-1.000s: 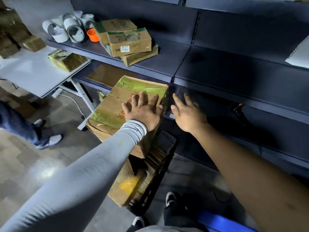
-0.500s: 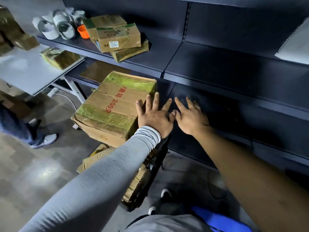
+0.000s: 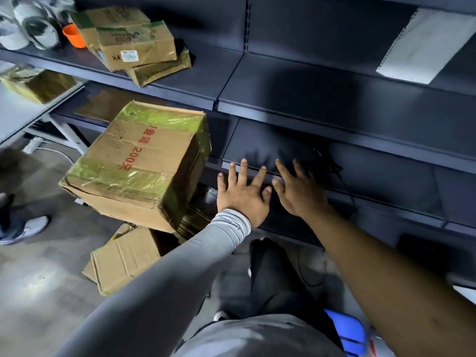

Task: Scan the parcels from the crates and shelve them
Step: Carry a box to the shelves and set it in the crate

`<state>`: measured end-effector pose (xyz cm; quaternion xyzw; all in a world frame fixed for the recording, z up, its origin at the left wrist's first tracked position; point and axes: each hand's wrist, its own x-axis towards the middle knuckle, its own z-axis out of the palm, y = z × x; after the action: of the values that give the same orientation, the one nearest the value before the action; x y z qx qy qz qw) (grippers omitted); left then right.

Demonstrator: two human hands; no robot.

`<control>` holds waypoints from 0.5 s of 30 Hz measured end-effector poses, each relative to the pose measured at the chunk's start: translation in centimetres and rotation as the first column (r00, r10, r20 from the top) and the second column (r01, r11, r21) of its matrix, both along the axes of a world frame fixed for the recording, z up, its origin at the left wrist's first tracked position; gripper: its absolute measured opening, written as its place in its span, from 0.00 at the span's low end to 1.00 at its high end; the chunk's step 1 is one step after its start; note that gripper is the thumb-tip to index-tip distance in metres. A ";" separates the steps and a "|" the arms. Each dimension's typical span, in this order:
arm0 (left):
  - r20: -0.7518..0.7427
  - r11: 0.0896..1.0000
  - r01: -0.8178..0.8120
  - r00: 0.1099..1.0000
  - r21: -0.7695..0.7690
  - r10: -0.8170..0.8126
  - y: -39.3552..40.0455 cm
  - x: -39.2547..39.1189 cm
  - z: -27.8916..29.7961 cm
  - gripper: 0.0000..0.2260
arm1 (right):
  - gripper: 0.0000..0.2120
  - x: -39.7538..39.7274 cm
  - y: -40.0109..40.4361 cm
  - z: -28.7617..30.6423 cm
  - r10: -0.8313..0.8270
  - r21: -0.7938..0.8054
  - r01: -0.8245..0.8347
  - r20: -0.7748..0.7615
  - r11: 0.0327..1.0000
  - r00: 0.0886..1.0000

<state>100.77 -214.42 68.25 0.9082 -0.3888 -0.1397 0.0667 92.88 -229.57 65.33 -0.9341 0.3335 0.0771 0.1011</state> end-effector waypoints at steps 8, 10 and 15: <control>-0.062 0.995 -0.097 0.993 0.031 0.099 -5.4 2.7 -3.7 0.27 | 0.30 2.8 -5.6 -3.2 0.074 0.008 -0.074 0.049 0.997 0.996; -0.068 0.990 -0.140 0.988 0.014 0.141 -7.1 3.5 -5.2 0.27 | 0.30 4.0 -7.4 -4.5 0.117 0.032 -0.118 0.050 0.992 0.992; -0.066 0.969 -0.248 0.967 -0.009 0.247 -11.5 6.5 -10.5 0.28 | 0.30 8.0 -11.7 -9.6 0.183 0.082 -0.184 0.020 0.979 0.983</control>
<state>107.25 -225.88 57.74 0.9441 -0.2713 -0.1559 0.1038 100.91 -241.22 55.69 -0.9563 0.2418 0.0943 0.1344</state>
